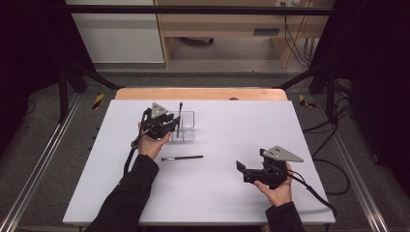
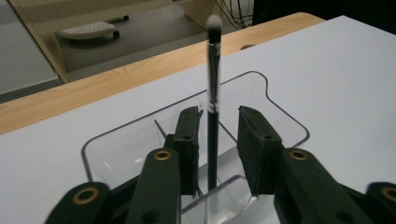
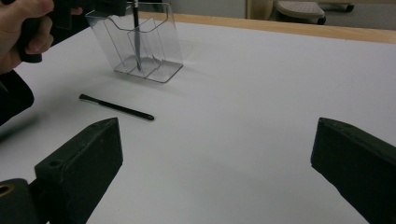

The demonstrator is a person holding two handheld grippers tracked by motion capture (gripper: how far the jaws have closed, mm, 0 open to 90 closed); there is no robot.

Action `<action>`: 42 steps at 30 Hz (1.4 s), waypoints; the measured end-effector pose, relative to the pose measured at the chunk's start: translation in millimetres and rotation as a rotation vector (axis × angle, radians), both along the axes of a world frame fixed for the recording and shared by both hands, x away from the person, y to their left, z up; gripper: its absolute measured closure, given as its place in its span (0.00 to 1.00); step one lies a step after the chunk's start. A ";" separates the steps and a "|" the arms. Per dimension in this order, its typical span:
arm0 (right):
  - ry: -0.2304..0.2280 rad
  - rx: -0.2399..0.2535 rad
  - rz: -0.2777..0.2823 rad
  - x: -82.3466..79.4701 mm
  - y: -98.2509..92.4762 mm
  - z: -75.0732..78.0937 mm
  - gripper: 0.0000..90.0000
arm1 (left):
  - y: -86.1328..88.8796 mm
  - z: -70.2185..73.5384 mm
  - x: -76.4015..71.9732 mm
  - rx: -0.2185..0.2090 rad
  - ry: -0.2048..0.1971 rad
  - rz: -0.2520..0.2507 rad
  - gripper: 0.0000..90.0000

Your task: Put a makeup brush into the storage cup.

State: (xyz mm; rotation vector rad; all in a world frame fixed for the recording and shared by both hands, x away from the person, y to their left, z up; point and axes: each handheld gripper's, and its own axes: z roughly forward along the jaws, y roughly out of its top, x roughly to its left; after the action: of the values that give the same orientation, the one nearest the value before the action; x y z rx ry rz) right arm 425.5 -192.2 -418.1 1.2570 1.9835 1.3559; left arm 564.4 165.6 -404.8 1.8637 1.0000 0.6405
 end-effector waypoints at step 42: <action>-0.013 -0.003 -0.013 -2.5 -6.9 6.9 0.03 | 54.8 0.8 -117.3 -0.070 -0.021 -0.081 0.15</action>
State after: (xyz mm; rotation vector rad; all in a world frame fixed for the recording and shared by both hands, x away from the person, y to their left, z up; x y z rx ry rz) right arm 422.9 -199.1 -411.2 1.2540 1.9646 1.3518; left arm 447.1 220.4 -404.0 1.8233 0.9170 0.5691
